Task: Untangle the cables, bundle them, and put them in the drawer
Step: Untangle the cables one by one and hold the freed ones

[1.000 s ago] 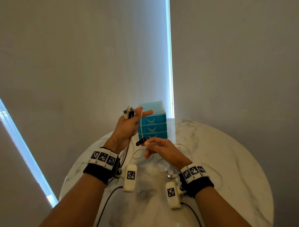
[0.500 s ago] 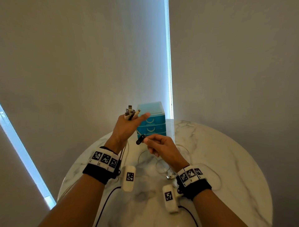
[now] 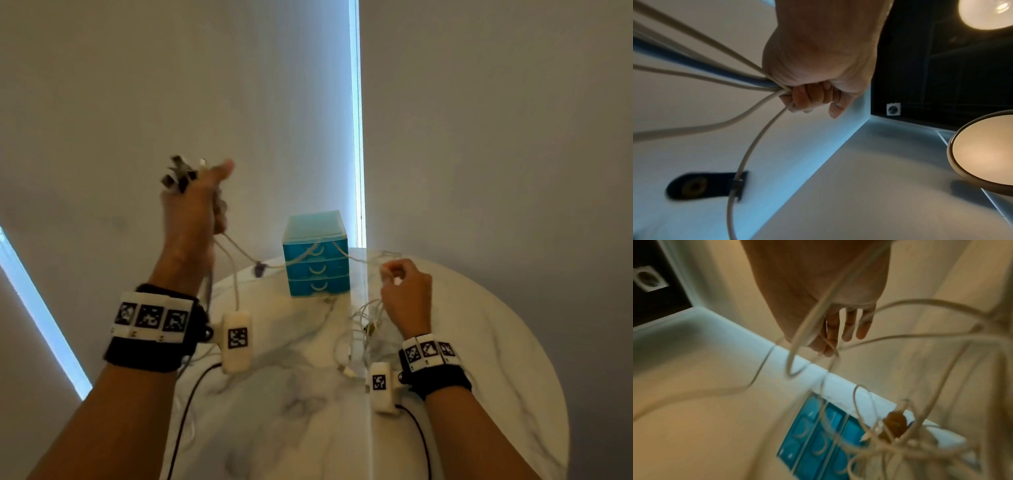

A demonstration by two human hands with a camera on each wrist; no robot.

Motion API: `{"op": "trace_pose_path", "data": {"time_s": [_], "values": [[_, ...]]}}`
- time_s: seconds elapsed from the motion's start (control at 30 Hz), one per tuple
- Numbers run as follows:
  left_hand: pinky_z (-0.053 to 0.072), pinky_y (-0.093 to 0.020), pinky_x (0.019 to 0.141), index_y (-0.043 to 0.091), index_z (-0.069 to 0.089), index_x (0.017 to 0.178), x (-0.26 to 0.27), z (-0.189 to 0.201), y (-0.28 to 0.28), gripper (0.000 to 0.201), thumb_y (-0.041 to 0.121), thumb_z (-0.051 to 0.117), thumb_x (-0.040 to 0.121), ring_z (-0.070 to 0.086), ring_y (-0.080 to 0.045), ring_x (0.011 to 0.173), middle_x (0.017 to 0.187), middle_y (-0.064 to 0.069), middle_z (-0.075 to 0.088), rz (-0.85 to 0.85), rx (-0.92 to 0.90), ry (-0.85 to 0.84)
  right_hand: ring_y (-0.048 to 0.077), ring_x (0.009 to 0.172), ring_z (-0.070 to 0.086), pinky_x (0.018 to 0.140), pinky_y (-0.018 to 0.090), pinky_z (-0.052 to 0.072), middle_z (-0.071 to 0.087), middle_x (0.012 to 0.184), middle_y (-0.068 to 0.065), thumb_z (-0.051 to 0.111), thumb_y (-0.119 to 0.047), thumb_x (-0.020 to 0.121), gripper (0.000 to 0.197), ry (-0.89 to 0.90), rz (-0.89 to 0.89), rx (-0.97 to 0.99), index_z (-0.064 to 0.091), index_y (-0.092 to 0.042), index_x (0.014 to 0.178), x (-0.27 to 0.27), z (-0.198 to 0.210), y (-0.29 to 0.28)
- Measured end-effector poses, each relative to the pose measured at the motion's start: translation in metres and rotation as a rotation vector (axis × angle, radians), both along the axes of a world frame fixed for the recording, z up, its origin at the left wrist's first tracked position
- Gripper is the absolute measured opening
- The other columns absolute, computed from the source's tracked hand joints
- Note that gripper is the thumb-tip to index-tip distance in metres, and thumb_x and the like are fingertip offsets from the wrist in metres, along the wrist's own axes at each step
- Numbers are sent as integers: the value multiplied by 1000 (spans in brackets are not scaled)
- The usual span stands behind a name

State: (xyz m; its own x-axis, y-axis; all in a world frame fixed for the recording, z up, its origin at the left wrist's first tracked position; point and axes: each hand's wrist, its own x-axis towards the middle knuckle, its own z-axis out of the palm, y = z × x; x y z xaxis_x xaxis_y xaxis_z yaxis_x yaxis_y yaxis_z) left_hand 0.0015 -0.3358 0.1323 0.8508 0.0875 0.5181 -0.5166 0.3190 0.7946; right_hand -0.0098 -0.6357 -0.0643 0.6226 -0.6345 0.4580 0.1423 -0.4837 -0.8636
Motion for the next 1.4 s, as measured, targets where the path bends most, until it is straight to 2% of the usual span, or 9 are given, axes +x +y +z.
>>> {"op": "trace_pose_path", "data": {"time_s": [0.17,0.33,0.53,0.73,0.83,0.93,1.07,1.2,1.4], "values": [[27,-27,44,28,55,60,12,8,30,41,33,84,88,34,-9,46,55,11,47,173,94,-29,21,67,67,60,29,53,77,93,3,71,-26,102,12,-10,170,341,77,-19,109,-14,10,-7],[43,-31,63,19,63,68,20,-39,-7,47,56,80,90,50,-1,50,57,13,60,181,608,-47,13,75,61,68,30,46,71,91,-4,71,-30,96,8,118,388,200,69,-23,101,-13,23,38],[60,-36,96,41,77,112,34,-87,-50,25,59,73,94,71,4,104,110,21,78,-24,1051,-188,-9,67,59,61,8,45,63,95,-1,44,-5,111,19,-18,658,310,62,-3,113,-15,33,59],[52,-27,84,29,78,101,37,-106,-66,14,42,76,98,67,1,96,99,15,76,-101,1171,-155,2,83,62,68,14,50,71,106,2,57,-10,109,16,-128,593,368,68,-12,119,-15,35,51],[55,-32,79,28,80,95,38,-96,-61,10,38,78,95,72,-5,89,91,11,79,56,1049,-196,3,91,70,77,19,56,71,103,-2,68,-11,103,19,-85,564,270,62,-16,120,-17,32,49],[57,-31,87,27,83,94,38,-70,-47,11,28,73,97,74,-6,91,94,10,81,236,814,-174,10,94,67,81,21,54,67,101,-5,75,-16,97,27,230,512,-90,59,-22,118,-15,18,47],[55,-35,104,20,82,90,41,-35,-17,24,4,65,90,72,4,101,101,13,82,363,362,-65,13,96,66,82,28,53,71,98,-9,85,-56,84,37,432,408,-123,70,-27,100,-16,4,35],[54,-36,105,24,80,87,38,-23,8,22,6,68,89,72,1,106,102,14,81,425,79,-10,25,125,49,99,44,40,67,117,-8,87,-64,76,39,540,111,-354,73,-38,102,-13,4,22],[54,-34,103,19,79,86,24,-37,-12,17,5,69,90,72,0,104,104,10,81,313,100,-4,8,132,39,109,43,25,65,116,-23,87,-49,83,40,98,132,-313,66,-44,118,-12,19,52]]}}
